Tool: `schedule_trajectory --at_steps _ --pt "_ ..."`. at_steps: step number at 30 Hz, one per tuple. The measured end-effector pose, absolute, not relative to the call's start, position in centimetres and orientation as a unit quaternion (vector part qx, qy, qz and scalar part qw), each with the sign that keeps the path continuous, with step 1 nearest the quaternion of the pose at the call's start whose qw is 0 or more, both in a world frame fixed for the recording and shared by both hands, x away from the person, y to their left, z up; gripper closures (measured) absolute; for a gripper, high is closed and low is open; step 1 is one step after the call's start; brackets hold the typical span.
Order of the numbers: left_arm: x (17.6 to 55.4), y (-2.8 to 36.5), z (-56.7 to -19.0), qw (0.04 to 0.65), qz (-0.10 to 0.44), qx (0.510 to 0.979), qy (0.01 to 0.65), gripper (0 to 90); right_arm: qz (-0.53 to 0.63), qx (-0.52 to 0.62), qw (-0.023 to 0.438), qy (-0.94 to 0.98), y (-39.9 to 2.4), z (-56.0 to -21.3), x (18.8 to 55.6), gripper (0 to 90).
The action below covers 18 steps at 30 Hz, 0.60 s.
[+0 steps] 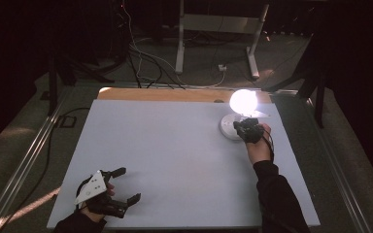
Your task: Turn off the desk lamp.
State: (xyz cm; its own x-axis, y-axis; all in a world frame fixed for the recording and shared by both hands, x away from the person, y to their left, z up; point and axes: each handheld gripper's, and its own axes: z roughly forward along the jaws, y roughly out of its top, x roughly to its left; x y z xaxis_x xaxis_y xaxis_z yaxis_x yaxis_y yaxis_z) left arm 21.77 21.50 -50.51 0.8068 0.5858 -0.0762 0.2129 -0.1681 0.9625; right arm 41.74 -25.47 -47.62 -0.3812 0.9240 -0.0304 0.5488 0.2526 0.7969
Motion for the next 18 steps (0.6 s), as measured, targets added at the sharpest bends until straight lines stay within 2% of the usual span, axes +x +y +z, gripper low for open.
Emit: schedule_trajectory --at_steps 18 --pt "21.76 21.52 -50.49 0.588 0.159 0.746 0.268 0.6 0.363 0.497 0.256 0.745 -25.61 -47.6 41.81 89.8"
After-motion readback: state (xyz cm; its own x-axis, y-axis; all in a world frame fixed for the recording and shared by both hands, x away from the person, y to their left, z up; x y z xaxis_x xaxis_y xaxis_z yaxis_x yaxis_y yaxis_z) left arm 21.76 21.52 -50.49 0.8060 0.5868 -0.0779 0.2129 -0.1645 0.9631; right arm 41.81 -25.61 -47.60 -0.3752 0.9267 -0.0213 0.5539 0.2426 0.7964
